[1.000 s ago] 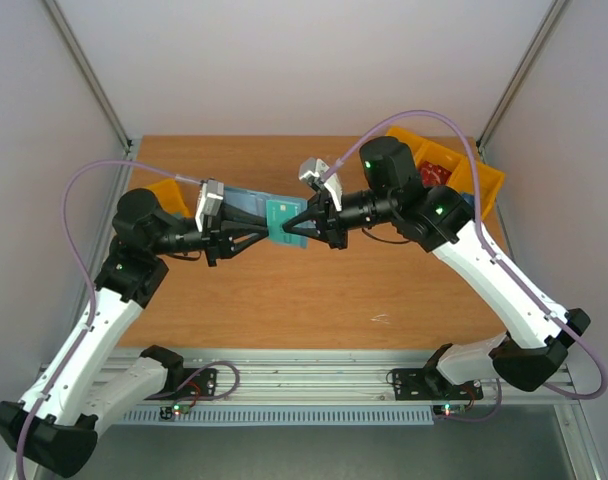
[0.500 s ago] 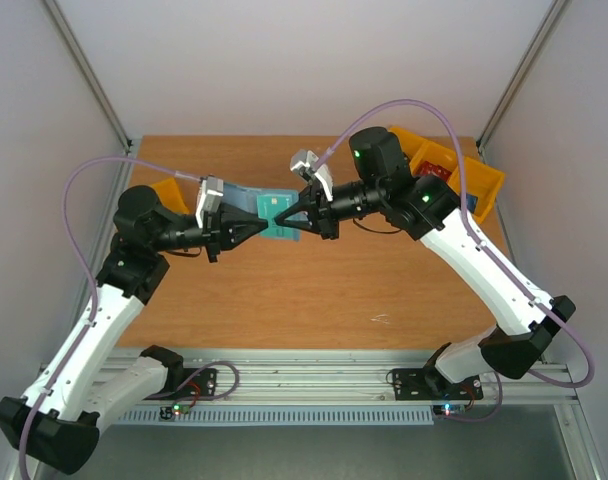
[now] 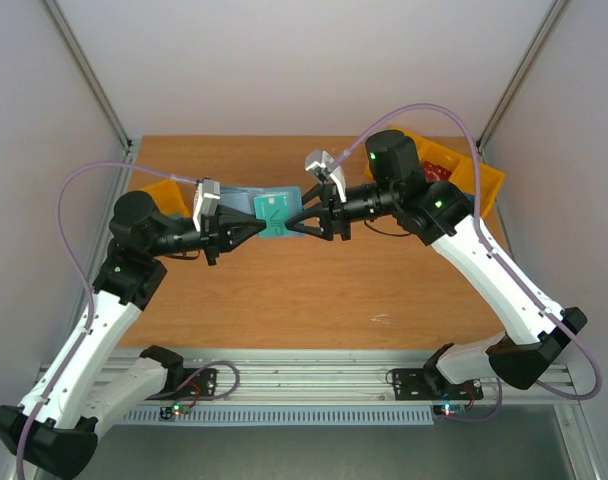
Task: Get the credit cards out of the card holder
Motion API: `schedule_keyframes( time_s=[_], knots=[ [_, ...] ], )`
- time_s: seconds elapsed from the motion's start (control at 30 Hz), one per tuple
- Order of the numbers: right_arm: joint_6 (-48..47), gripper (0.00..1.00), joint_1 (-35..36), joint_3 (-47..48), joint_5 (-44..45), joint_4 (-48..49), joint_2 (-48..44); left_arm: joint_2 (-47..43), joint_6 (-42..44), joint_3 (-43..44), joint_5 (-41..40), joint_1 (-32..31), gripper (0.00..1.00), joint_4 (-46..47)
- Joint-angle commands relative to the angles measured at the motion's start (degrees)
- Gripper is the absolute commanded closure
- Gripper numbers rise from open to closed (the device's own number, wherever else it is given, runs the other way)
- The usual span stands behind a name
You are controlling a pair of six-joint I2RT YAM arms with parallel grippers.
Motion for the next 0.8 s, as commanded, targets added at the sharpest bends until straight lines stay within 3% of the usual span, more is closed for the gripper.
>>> schedule_keyframes(
  time_s=[0.0, 0.17, 0.23, 0.33, 0.47, 0.57, 0.67, 0.77],
  knots=[
    [1.19, 0.70, -0.27, 0.21, -2.60, 1.00, -0.24, -0.80, 0.45, -0.64, 0.00, 0.37, 1.00, 2.13],
    [1.67, 0.98, -0.30, 1.00, -4.08, 0.69, 1.21, -1.09, 0.43, -0.75, -0.07, 0.52, 1.00, 1.87],
    [1.47, 0.99, -0.48, 0.97, -4.18, 0.38, 1.05, -1.24, 0.43, -0.75, -0.04, 0.65, 0.99, 1.67],
    [0.87, 0.99, -0.68, 1.09, -4.31, -0.59, 0.75, -1.70, 0.81, -0.67, 0.37, 1.26, 0.87, 1.42],
    [0.44, 0.99, -0.89, 1.32, -4.51, -1.33, 0.53, -2.19, 1.48, -0.67, 0.79, 2.11, 0.86, 1.41],
    [0.73, 0.99, -0.88, 1.45, -5.53, -1.22, 0.71, -1.91, 0.93, -0.83, 1.06, 2.13, 0.88, 1.60],
    [0.97, 0.99, -0.91, 1.52, -6.19, -1.09, 0.90, -1.63, 0.06, -1.19, 1.22, 2.11, 0.99, 2.66],
    [0.84, 0.99, -0.88, 1.49, -6.21, -1.16, 0.76, -1.38, -0.42, -1.17, 1.54, 2.12, 1.00, 2.90]
  ],
)
